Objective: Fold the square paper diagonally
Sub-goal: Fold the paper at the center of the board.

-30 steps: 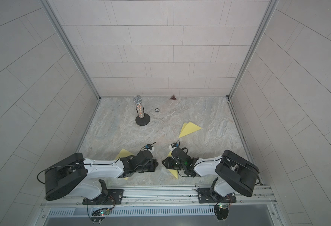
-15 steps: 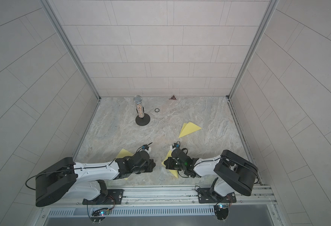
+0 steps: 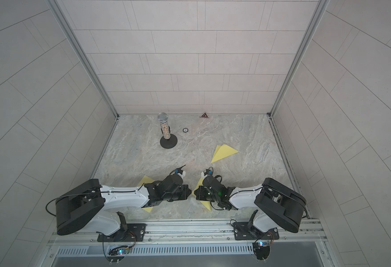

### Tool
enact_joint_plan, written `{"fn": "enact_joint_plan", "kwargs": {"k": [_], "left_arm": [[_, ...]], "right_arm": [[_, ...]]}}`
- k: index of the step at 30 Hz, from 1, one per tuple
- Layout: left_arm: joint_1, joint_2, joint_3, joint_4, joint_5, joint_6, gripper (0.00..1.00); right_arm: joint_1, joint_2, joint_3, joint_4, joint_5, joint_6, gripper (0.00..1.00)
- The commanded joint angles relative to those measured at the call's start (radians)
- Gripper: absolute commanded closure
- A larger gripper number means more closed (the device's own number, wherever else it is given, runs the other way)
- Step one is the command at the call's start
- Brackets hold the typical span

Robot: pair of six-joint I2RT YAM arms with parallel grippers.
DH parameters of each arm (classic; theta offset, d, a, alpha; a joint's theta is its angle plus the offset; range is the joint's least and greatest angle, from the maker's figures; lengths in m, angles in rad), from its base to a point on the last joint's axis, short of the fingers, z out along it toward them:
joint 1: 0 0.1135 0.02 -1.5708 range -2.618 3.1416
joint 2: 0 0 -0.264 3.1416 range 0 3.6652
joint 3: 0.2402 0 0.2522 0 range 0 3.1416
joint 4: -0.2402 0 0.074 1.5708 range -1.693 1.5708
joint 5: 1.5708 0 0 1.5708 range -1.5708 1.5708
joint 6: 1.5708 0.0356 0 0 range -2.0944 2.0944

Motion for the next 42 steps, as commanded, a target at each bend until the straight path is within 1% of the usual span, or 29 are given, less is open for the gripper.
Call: {"fn": "enact_joint_plan", "kwargs": {"k": [1,5,14,42], "left_arm": [[-0.009,0.037,0.030,0.036,0.009,-0.008,1.00],[-0.011,0.062,0.043,0.044,0.004,-0.009,1.00],[-0.011,0.049,0.035,0.038,-0.021,-0.016,1.00],[-0.011,0.091,0.054,0.052,-0.016,-0.022,1.00]], "right_arm": [[0.008,0.027,-0.046,-0.178,0.041,-0.002,1.00],[0.013,0.033,-0.049,-0.167,0.042,0.003,1.00],[0.020,0.046,-0.050,-0.148,0.043,0.010,1.00],[0.029,0.030,-0.057,-0.148,0.047,0.006,1.00]]}}
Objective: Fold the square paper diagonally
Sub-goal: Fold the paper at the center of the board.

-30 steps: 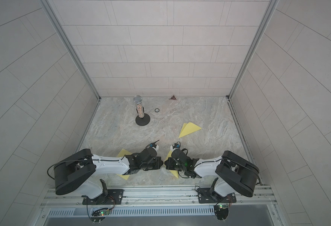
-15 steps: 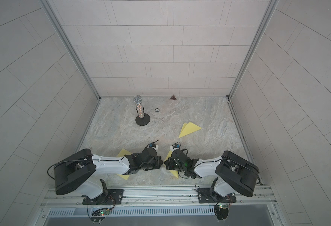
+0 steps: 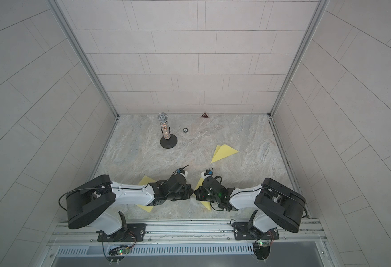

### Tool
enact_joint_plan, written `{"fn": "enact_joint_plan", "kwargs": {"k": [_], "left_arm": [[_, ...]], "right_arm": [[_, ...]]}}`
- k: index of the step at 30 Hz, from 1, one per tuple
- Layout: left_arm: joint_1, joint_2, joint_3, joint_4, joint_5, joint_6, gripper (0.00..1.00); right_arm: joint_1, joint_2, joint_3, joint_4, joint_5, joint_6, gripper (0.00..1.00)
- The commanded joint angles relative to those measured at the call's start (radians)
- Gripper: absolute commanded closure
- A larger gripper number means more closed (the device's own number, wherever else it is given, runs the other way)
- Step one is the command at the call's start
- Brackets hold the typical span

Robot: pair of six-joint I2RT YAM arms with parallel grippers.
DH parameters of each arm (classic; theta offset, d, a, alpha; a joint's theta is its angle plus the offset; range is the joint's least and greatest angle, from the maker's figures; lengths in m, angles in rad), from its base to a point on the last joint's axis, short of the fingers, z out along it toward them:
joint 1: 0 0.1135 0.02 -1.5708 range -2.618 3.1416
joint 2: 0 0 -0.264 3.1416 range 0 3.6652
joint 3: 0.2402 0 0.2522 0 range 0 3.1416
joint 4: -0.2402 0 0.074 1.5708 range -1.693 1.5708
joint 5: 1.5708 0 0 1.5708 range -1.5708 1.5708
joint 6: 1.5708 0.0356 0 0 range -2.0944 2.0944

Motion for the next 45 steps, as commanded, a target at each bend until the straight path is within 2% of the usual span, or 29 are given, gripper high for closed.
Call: {"fn": "enact_joint_plan", "kwargs": {"k": [1,12,27,33,39,43,45], "left_arm": [[-0.004,0.012,0.020,0.009,-0.007,-0.001,1.00],[-0.006,0.039,0.010,0.011,-0.017,-0.009,1.00],[-0.020,0.037,-0.078,-0.023,-0.057,-0.021,1.00],[-0.035,0.048,-0.085,-0.042,-0.086,-0.029,1.00],[-0.042,0.063,-0.073,-0.069,-0.105,-0.025,1.00],[-0.047,0.073,-0.066,-0.075,-0.105,-0.022,1.00],[-0.048,0.074,-0.063,-0.077,-0.106,-0.020,1.00]], "right_arm": [[0.010,0.028,-0.047,-0.173,0.020,-0.001,1.00],[0.010,0.022,-0.050,-0.172,0.023,0.002,1.00],[0.010,-0.032,-0.009,-0.189,0.022,0.021,0.99],[0.008,-0.167,0.062,-0.360,0.056,-0.023,0.83],[0.002,-0.384,0.125,-0.599,0.145,-0.078,0.64],[-0.058,-0.523,0.104,-0.740,0.159,-0.119,0.51],[-0.116,-0.573,0.074,-0.777,0.117,-0.142,0.44]]}}
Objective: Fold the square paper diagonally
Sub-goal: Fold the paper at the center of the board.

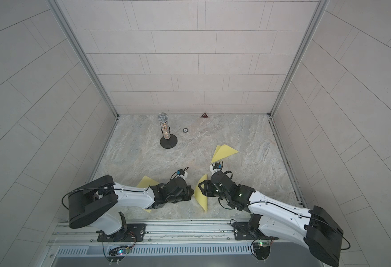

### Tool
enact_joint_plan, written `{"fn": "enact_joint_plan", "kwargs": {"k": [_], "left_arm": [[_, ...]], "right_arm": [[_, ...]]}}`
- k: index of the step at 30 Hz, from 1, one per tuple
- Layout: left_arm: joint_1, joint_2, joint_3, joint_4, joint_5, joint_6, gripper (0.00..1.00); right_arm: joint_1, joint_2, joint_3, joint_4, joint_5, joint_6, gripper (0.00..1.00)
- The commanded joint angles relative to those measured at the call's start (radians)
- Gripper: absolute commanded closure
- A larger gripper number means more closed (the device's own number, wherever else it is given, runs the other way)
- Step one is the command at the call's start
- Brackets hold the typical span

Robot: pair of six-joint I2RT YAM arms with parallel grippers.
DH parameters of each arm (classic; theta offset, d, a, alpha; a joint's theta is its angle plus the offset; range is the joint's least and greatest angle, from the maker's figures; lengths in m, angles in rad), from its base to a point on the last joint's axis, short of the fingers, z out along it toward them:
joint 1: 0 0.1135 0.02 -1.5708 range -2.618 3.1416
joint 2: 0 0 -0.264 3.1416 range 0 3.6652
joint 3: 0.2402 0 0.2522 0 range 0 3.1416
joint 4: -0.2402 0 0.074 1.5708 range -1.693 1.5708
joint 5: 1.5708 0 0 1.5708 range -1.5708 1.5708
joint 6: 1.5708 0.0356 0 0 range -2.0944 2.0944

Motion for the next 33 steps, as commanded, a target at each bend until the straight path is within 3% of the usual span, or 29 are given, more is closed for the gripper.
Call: {"fn": "enact_joint_plan", "kwargs": {"k": [1,5,10,19,27,33], "left_arm": [[-0.006,0.055,-0.022,-0.168,-0.023,0.007,1.00],[-0.009,0.058,-0.015,-0.179,-0.029,0.009,1.00],[-0.012,0.061,-0.009,-0.189,-0.032,0.011,1.00],[-0.017,0.066,0.004,-0.207,-0.038,0.015,1.00],[-0.018,0.063,0.002,-0.216,-0.043,0.014,1.00],[-0.018,0.065,0.003,-0.218,-0.045,0.012,1.00]], "right_arm": [[-0.089,-0.061,-0.055,-0.168,-0.038,-0.064,0.41],[-0.215,-0.059,-0.112,-0.100,-0.251,-0.113,0.35],[-0.241,-0.024,-0.142,0.057,-0.369,-0.099,0.31],[-0.243,0.183,-0.158,0.303,-0.426,-0.051,0.27],[-0.245,0.358,-0.144,0.410,-0.456,-0.050,0.31],[-0.249,0.423,-0.130,0.476,-0.470,-0.059,0.40]]}}
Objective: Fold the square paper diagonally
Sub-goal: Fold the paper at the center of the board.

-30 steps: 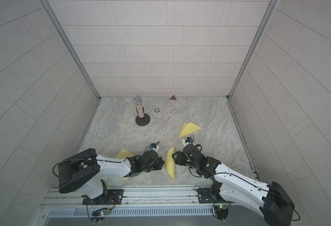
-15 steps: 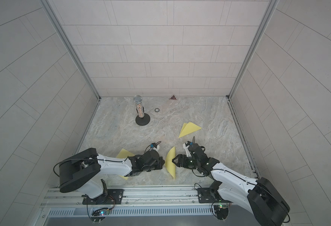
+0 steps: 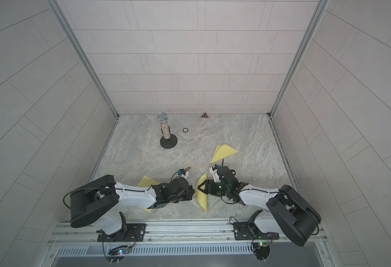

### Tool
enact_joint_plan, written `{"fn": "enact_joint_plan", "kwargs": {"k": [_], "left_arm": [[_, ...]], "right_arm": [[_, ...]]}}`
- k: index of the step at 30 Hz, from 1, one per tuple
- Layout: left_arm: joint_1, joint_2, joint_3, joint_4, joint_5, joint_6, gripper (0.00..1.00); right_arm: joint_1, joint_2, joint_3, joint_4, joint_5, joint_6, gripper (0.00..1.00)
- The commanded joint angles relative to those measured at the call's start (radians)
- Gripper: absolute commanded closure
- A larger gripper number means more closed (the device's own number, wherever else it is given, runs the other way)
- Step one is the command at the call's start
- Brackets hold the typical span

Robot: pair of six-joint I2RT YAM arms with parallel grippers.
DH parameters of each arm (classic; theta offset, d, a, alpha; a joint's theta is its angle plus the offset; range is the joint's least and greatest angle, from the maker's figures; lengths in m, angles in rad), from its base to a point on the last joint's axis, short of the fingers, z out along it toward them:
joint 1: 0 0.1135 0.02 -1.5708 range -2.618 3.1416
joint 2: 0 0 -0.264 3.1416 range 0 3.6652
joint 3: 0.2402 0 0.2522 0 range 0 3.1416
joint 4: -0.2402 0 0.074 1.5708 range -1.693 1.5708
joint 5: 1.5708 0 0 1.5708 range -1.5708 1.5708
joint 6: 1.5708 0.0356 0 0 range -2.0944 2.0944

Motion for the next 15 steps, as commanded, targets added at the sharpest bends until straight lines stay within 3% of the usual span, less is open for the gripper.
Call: {"fn": "enact_joint_plan", "kwargs": {"k": [1,10,15], "left_arm": [[-0.004,0.052,-0.030,-0.173,-0.014,0.010,1.00],[-0.005,0.052,-0.030,-0.177,-0.017,0.009,1.00],[-0.006,0.050,-0.030,-0.181,-0.022,0.009,1.00]], "right_arm": [[-0.007,0.031,0.001,-0.003,0.009,-0.018,0.43],[-0.034,0.096,-0.013,0.091,-0.046,-0.052,0.73],[-0.055,0.125,-0.019,0.105,-0.054,-0.057,0.77]]}}
